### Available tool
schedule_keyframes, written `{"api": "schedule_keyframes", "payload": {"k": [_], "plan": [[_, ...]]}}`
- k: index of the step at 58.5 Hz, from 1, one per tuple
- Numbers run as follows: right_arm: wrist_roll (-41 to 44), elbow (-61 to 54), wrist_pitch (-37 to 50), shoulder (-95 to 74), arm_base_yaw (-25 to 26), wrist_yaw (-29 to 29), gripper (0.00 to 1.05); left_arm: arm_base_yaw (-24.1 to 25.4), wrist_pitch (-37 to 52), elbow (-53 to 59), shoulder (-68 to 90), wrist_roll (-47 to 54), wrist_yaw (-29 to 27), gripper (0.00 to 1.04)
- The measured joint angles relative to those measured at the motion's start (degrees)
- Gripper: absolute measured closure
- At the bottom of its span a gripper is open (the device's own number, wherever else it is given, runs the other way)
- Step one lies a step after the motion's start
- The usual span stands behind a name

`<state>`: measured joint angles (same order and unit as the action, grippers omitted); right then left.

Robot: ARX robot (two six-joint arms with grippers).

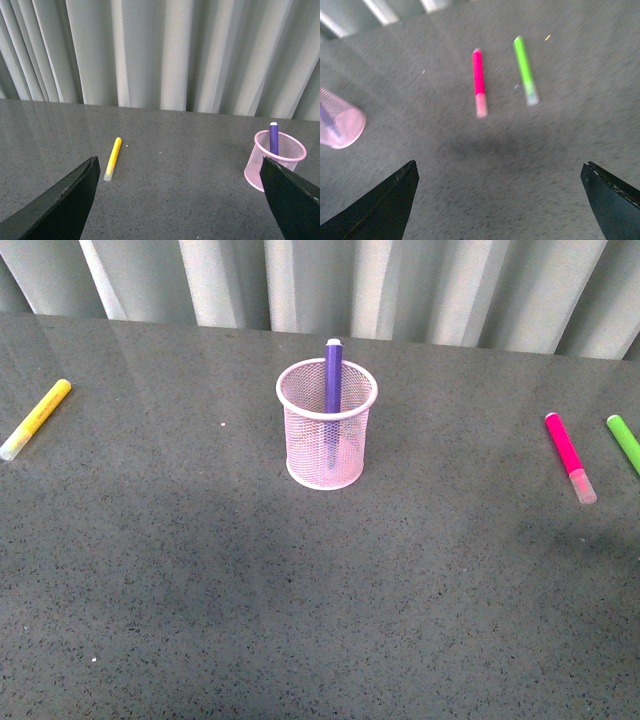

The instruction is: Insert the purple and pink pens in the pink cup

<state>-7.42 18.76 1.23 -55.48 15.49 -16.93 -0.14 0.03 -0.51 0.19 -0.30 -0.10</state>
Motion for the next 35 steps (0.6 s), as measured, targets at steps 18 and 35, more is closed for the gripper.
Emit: {"api": "schedule_keyframes", "payload": {"k": [18, 35], "plan": [[1.60, 19.96, -3.17, -28.30, -3.08, -0.48, 0.07, 0.00, 0.00, 0.00, 0.00, 0.00, 0.07, 0.07], [8.00, 33.97, -7.61, -42.45, -7.80, 10.27, 0.07, 0.00, 0.00, 0.00, 0.00, 0.02, 0.07, 0.07]]}}
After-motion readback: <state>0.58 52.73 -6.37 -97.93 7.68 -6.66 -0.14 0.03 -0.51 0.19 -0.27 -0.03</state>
